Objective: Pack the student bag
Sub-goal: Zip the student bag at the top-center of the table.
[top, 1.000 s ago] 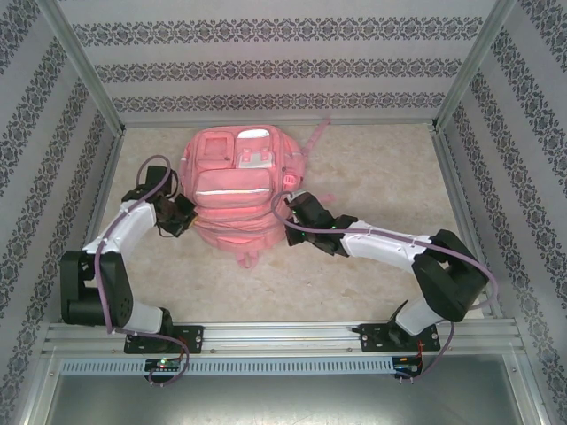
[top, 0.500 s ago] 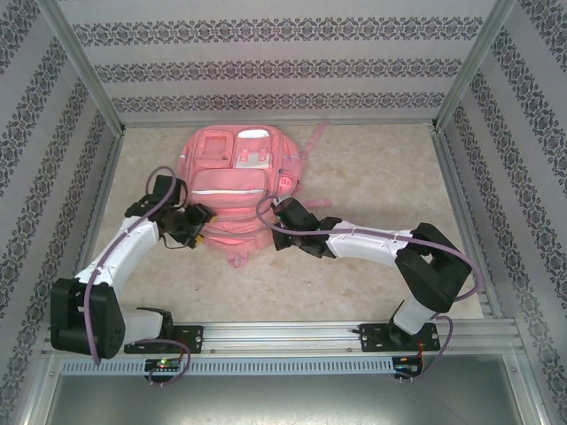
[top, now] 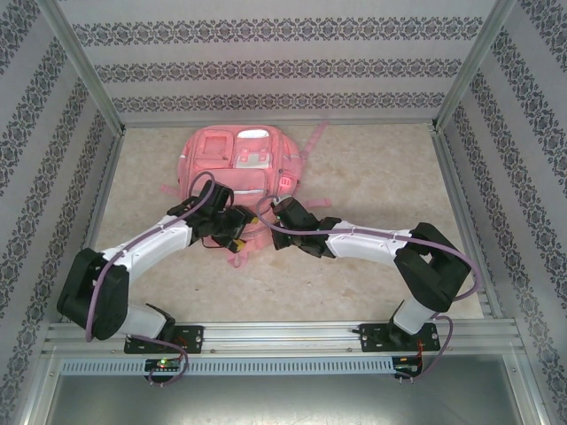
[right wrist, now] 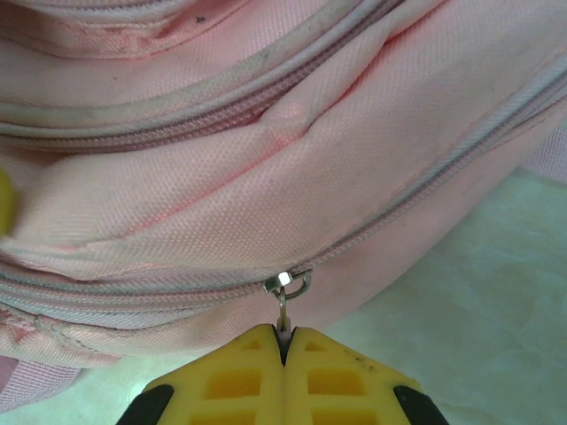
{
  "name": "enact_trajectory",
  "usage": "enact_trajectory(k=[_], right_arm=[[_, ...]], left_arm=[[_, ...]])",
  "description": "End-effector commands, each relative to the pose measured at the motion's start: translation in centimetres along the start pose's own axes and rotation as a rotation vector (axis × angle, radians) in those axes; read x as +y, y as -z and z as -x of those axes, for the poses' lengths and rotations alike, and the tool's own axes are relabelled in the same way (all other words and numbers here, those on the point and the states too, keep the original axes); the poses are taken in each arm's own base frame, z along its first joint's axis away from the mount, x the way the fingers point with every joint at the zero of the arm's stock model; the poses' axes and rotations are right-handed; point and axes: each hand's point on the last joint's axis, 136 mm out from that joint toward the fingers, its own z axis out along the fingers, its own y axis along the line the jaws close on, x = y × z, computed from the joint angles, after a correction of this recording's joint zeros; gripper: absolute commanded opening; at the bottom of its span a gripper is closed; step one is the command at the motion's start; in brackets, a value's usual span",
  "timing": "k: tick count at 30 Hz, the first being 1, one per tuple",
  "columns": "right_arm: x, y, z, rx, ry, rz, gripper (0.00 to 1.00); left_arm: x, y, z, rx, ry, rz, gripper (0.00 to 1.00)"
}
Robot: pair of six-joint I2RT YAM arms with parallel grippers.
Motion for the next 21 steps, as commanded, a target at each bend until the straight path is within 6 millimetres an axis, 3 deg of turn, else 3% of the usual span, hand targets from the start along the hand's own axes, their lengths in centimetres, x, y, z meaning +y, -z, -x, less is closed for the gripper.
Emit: enact_trajectory(k=[1,4,6,7,11,15,21], right_arm=[[0.8,0.0,-0.1,-0.009,-0.009,0.028,0.0],[0.9,0.0,-0.1,-0.01,-0.012,0.038,0.0],[1.0,0.0,-0.2,-0.01,-0.011,0.041,0.0],[1.0,0.0,-0.3,-0.007,-0.009,0.039,0.0],[0.6,0.0,-0.4,-0.007,-0.001,0.024,0.0],[-0.4,-0.1,-0.5,-0.003,0.013,-0.011,0.0],[-3.9,-0.4,0.1,-0.005,0.002,-0.083,0.0]], left_arm=[[-2.5,-0.5,0.1,-0.035,0.048,-0.056,0.68],[-2.4,-1.0,1.0,-0.076,0.064,-0.032,0.67],[-2.1,-1.2,1.5,-0.106,0.059,-0.003,0.6],[-1.9,-1.2,1.8,-0.121,0.053,0.011,0.52],[-0.3,-1.1,2.7,-0.171,0.044,0.082,0.0],[1.2,-0.2,3.0,-0.2,0.031,0.12,0.0],[3.6,4.2,4.3,-0.31,-0.008,0.153,0.0]])
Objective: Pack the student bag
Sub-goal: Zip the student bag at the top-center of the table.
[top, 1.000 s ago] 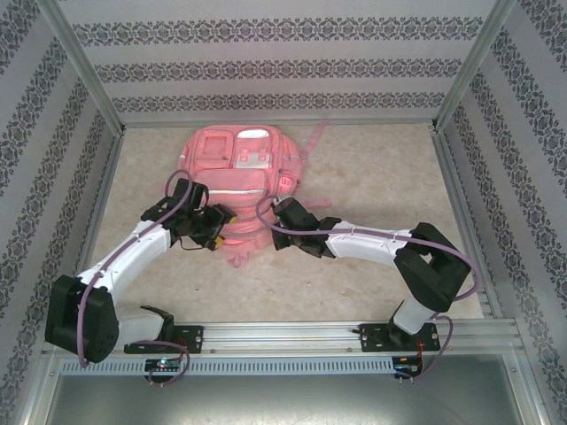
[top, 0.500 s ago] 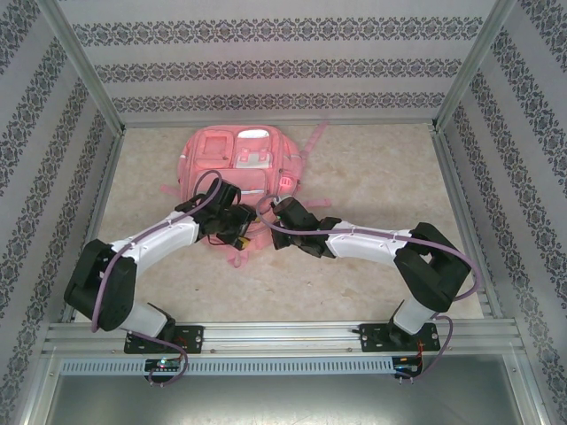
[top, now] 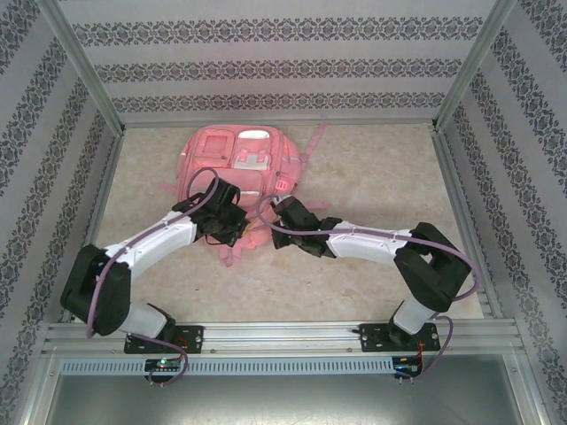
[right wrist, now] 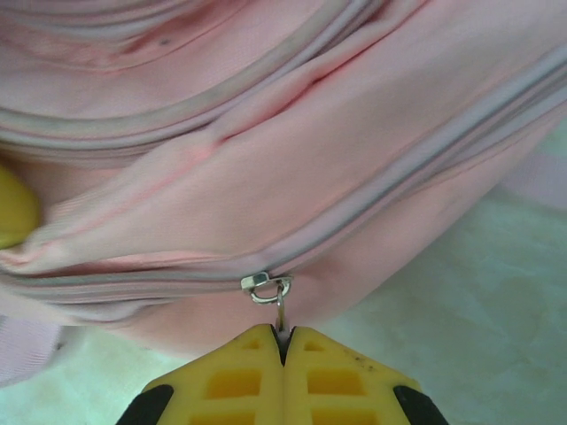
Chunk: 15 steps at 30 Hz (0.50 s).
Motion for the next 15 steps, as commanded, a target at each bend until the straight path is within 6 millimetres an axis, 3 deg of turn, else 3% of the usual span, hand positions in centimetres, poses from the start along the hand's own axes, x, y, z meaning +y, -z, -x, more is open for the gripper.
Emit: enact_trajectory(k=[1,11,15], right_arm=[[-4.2,-0.2,-0.3,0.016,-0.003,-0.104,0.0],[-10.3,-3.0,2.5,0.023,-0.036,-0.209,0.0],[-11.2,-3.6,3.5,0.018,-0.051,-0.217,0.0]], left_arm=[[4.1,3.2,2.8,-0.142,-0.035,0.102,0.0],[9.1,9.3,4.7,-0.225,-0.046,0.102,0.0],[7.3,9.4,4.0,-0.178,-0.084,0.008,0.0]])
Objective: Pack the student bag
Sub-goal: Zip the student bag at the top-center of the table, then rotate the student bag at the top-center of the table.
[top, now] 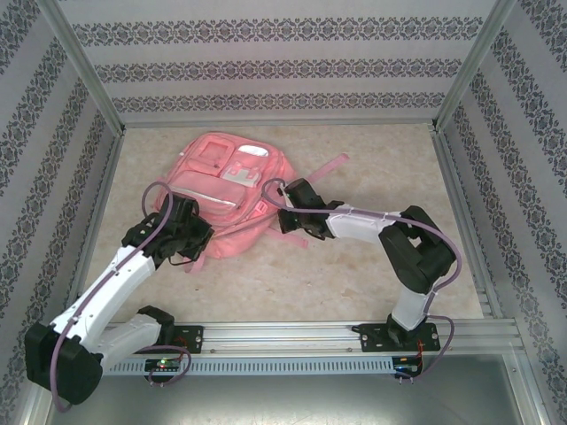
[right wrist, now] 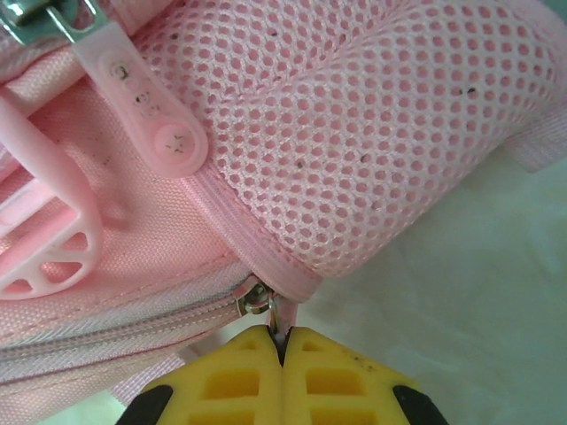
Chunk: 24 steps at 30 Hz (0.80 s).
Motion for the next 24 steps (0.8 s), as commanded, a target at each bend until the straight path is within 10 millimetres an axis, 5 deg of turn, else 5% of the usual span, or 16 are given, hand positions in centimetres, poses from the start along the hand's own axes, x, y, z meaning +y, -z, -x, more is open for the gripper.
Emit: enact_trajectory(k=[1,9,11,18,20,22,24], right_arm=[[-7.0,-0.1,1.5,-0.028,-0.051,-0.229,0.0],[-8.7,1.4,3.1,-0.065,-0.067,-0.276,0.0],[-9.2,2.2,3.6,-0.078,-0.079,-0.284,0.14],[-10.7,7.1,5.5,-0.171,-0.103,-0.338,0.39],[-11.2,8.8,5.9,-0.204,-0.101,-0.362,0.47],[-11.9,10.8,6.2,-0.247,-0.099,-0.4,0.52],[-12.5,12.5,6.4,-0.291,-0.1,-0.425,0.55]], left_arm=[[1.7,0.8,0.3,-0.009,-0.048,0.047,0.0],[-4.7,-1.6,-2.7,0.143,-0.111,-0.104,0.0],[-6.8,-2.0,-3.8,0.163,-0.133,-0.14,0.0],[-11.8,-5.3,-9.2,0.262,-0.27,-0.144,0.0],[-12.5,-6.1,-10.6,0.271,-0.313,-0.13,0.17],[-13.4,-6.4,-11.2,0.263,-0.371,-0.123,0.53],[-13.6,-6.2,-10.7,0.233,-0.423,-0.089,0.75]])
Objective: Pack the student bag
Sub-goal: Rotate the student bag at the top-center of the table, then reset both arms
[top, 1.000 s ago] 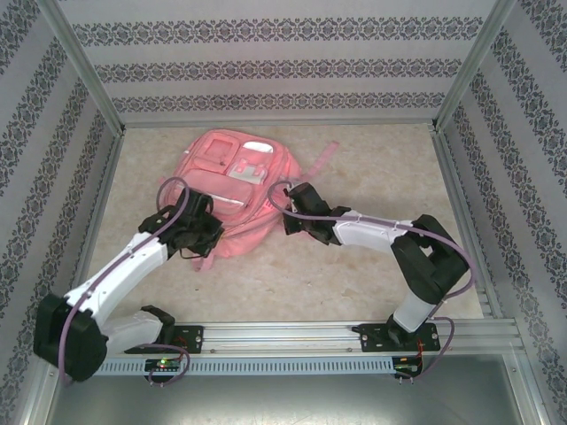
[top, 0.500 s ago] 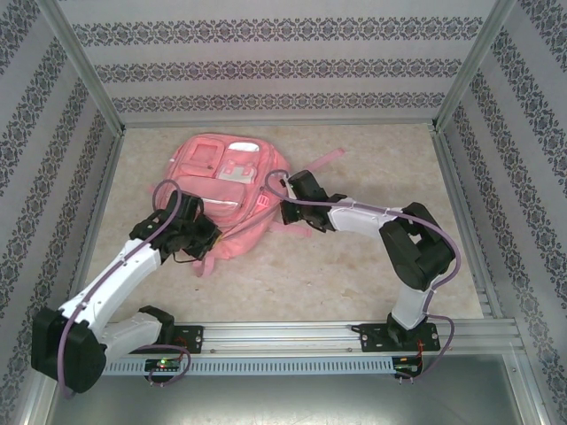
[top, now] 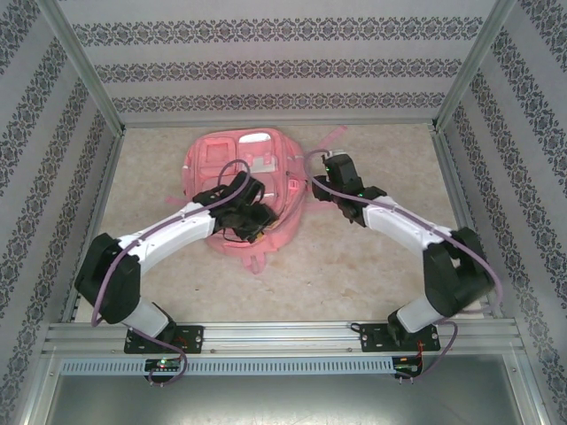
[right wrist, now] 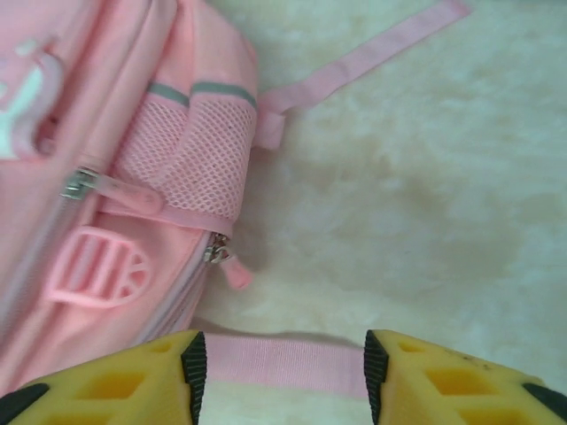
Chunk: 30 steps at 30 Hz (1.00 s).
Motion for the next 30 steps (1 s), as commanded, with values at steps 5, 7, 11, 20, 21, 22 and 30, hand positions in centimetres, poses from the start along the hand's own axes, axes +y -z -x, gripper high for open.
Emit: enact_trajectory(k=[5,7,11,20,21,22,30], right_arm=[[-5.5,4.5,1.0,-0.118,-0.08,-0.139,0.97],[-6.8,5.5,1.1,-0.144,-0.125,-0.146,0.98],[-8.8,6.3,0.9,-0.184,-0.156,-0.175,0.98],[-12.9,5.5,-1.8,-0.224,-0.039,-0.322,0.98],[-13.9,5.3,-2.3,-0.22,-0.049,-0.35,0.98],[-14.6,5.0,-2.6,-0.217,-0.057,-0.371,0.98],[-17.5,1.0,-3.5,-0.225,-0.018,-0.465,0.98]], left_arm=[[-3.0,4.6,3.4,-0.207,-0.262,0.043,1.0],[-2.1,6.6,5.0,-0.287,-0.323,0.116,1.0],[1.3,10.5,9.2,-0.435,-0.363,0.262,1.0],[12.4,16.0,19.6,-0.816,-0.35,0.569,1.0],[13.2,16.1,20.6,-0.857,-0.359,0.593,1.0],[14.3,15.7,21.4,-0.875,-0.361,0.619,1.0],[19.2,11.3,26.4,-0.87,-0.341,0.71,0.99]])
